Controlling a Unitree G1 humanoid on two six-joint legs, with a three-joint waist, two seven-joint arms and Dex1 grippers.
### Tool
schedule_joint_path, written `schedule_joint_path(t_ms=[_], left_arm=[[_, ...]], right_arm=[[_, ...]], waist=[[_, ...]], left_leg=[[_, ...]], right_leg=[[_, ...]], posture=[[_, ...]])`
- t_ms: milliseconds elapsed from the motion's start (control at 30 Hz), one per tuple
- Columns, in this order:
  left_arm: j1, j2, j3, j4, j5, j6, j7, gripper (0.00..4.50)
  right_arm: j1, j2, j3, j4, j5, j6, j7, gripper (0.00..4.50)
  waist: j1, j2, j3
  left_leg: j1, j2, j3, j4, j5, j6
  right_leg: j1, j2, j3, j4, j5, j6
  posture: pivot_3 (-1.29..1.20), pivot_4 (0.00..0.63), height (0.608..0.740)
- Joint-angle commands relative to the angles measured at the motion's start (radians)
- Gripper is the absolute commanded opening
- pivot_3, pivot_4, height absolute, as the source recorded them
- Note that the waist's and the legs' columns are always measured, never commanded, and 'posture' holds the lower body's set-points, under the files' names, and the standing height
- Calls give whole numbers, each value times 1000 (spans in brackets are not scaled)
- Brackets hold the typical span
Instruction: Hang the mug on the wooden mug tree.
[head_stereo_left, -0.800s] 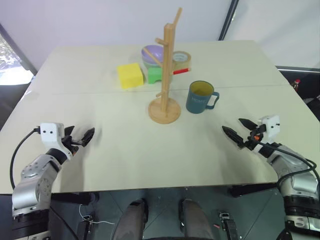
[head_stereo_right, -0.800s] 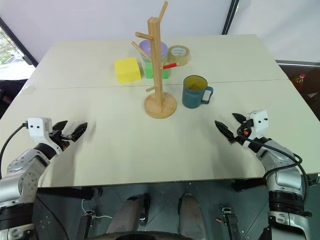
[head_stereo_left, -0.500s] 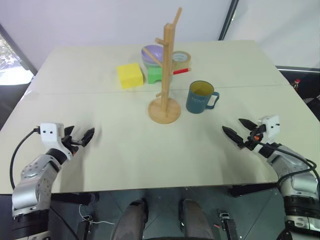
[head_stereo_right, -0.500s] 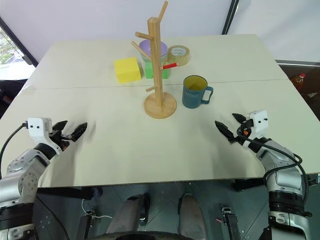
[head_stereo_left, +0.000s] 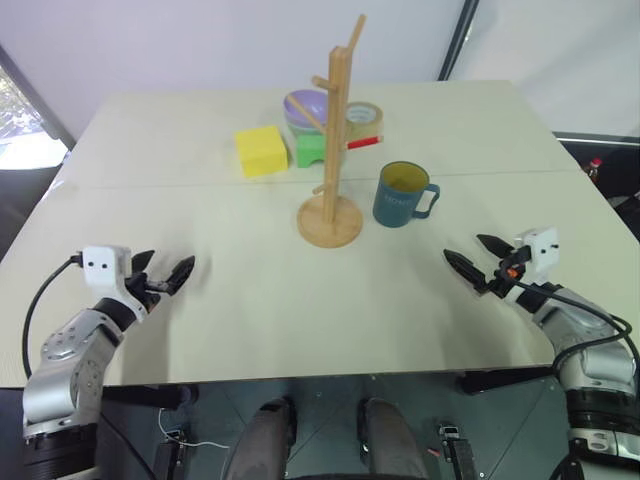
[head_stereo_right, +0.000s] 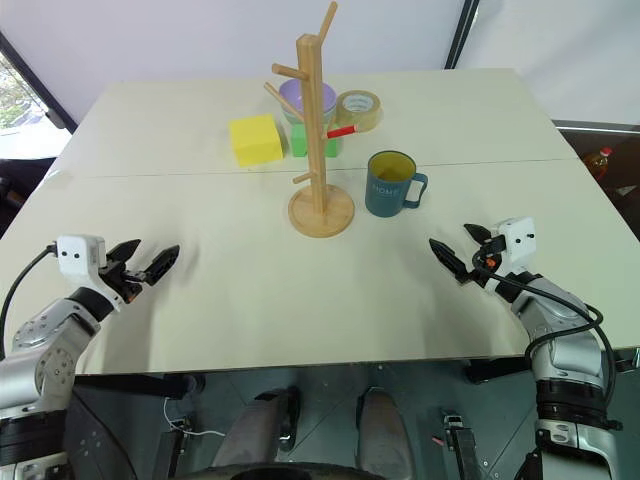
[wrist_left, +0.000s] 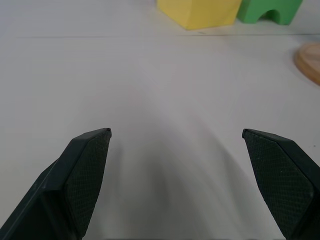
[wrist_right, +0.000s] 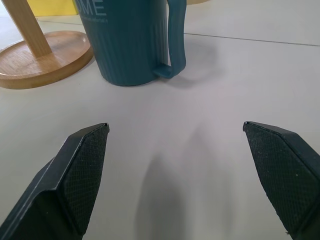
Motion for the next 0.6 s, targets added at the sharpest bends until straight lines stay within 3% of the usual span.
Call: schedule_joint_path(t_ms=[33, 233, 600], left_arm=[[-8, 0, 0, -47, -23, -24, -28, 4500], [-31, -3, -65, -112, -55, -1, -95, 4500], [-87, 11, -368, -333, -53, 34, -240, 4500]], right_arm=[[0, -1, -14, -40, 9, -13, -4, 4457], [11, 15, -15, -52, 8, -25, -24, 4457], [-34, 160, 27, -71, -101, -95, -260, 4457]], waist=[[0, 0, 0], [0, 0, 0], [-1, 1, 0]], left_leg=[[0, 0, 0, 0, 0, 0], [0, 0, 0, 0, 0, 0], [-2, 0, 0, 0, 1, 3]], right_leg=[[0, 0, 0, 0, 0, 0], [0, 0, 0, 0, 1, -1], [-2, 1, 0, -1, 2, -3]], posture=[[0, 150, 740], [0, 150, 740], [0, 150, 740]])
